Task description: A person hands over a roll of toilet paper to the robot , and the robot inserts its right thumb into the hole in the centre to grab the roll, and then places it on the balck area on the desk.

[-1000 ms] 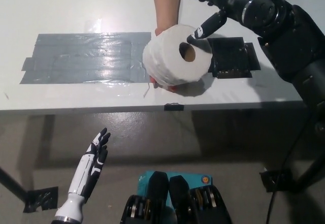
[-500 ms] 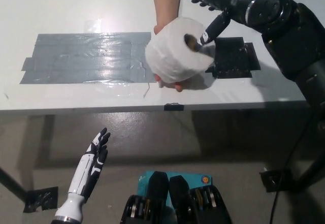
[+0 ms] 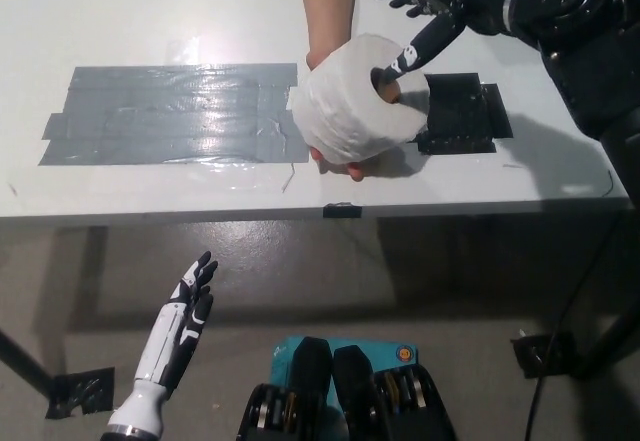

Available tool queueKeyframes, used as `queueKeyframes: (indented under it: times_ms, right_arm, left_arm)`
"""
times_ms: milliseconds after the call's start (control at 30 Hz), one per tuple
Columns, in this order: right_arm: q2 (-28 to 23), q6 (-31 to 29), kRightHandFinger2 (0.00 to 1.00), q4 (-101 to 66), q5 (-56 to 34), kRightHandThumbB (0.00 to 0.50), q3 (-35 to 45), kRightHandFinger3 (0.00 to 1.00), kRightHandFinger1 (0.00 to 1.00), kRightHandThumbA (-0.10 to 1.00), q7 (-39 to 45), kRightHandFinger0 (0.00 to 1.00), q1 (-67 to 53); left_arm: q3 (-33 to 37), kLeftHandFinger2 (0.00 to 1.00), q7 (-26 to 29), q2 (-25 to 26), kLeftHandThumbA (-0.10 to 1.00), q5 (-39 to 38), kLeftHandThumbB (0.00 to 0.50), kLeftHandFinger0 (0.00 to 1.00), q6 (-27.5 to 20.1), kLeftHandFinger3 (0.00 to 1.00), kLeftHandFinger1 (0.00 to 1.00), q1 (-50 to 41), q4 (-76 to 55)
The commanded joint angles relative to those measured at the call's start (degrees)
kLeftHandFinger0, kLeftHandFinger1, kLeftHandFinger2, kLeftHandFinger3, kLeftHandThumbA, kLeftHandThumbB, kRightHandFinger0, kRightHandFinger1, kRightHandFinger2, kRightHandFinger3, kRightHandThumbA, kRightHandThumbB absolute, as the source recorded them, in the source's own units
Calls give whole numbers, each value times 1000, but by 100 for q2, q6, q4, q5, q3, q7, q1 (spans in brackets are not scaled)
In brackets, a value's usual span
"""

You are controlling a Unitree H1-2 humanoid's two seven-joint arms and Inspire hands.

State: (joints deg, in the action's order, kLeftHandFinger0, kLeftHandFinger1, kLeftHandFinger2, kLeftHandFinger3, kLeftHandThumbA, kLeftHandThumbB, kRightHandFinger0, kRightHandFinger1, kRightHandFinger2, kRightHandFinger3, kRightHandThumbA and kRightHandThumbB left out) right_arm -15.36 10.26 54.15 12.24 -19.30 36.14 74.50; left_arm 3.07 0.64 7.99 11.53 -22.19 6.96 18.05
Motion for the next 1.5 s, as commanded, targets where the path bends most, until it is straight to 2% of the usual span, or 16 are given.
queueKeyframes:
  times_ms: [0,33,133,267,300,333,400,500,633,767,800,1000,1167,1367,1400,1467]
  right_arm:
    - [-99,-128,1000,-110,-58,419,132,1000,1000,1000,38,1000,360]
    - [-72,-154,1000,-36,-55,464,128,1000,1000,1000,35,1000,345]
    - [-17,-61,1000,51,8,499,101,1000,1000,1000,-49,1000,313]
    - [89,144,1000,135,87,500,186,1000,1000,966,-530,1000,268]
    - [121,97,1000,168,106,500,224,1000,1000,949,-721,1000,233]
    - [108,6,1000,135,234,500,139,1000,1000,997,-818,1000,203]
    - [92,-122,1000,99,420,500,17,1000,1000,1000,-968,1000,161]
    - [115,-180,1000,55,597,467,-130,1000,1000,1000,-1060,1000,119]
    - [184,-504,1000,250,785,466,-268,1000,1000,1000,-1414,1000,139]
    - [239,-583,1000,287,761,471,-230,1000,1000,1000,-1520,1000,141]
    - [266,-630,1000,355,735,497,-206,1000,1000,1000,-1537,1000,149]
    - [369,-751,1000,559,768,500,-187,1000,1000,1000,-1666,1000,163]
    - [418,-721,1000,476,744,471,-119,1000,1000,1000,-1758,1000,111]
    - [499,-639,1000,460,712,474,-53,1000,1000,1000,-1836,1000,42]
    - [513,-677,1000,502,765,484,-102,1000,1000,1000,-1851,1000,36]
    - [533,-742,1000,575,790,495,-126,1000,1000,1000,-1890,1000,29]
  left_arm:
    - [-5,1000,28,85,1000,36,186,1000,-142,1000,1000,70,-141]
    - [-15,1000,3,75,1000,-35,185,1000,-166,1000,1000,74,-126]
    - [-12,1000,1,78,1000,-27,191,1000,-149,1000,1000,79,-137]
    - [-18,1000,20,56,1000,-46,180,1000,-201,1000,1000,90,-120]
    - [-19,1000,-7,57,1000,-90,181,1000,-201,1000,1000,109,-110]
    - [-13,1000,0,59,1000,-73,179,1000,-217,1000,1000,124,-92]
    - [-13,1000,9,55,1000,-76,176,1000,-240,1000,1000,147,-61]
    - [-24,1000,1,63,1000,-113,169,1000,-250,1000,1000,135,-65]
    - [-18,1000,20,62,1000,-68,168,1000,-216,1000,1000,128,-111]
    - [-20,1000,12,59,1000,-85,163,1000,-206,1000,1000,145,-103]
    - [-17,1000,27,57,1000,-63,158,1000,-223,1000,1000,153,-95]
    - [-17,1000,-6,71,1000,-93,137,1000,-204,1000,1000,138,-158]
    - [-23,1000,-28,75,1000,-141,143,1000,-202,1000,1000,149,-146]
    - [-28,1000,2,57,1000,-129,145,1000,-215,1000,1000,146,-116]
    - [-29,1000,-1,57,1000,-138,129,1000,-218,1000,1000,138,-123]
    - [-36,1000,-5,55,1000,-154,133,1000,-209,1000,1000,142,-132]
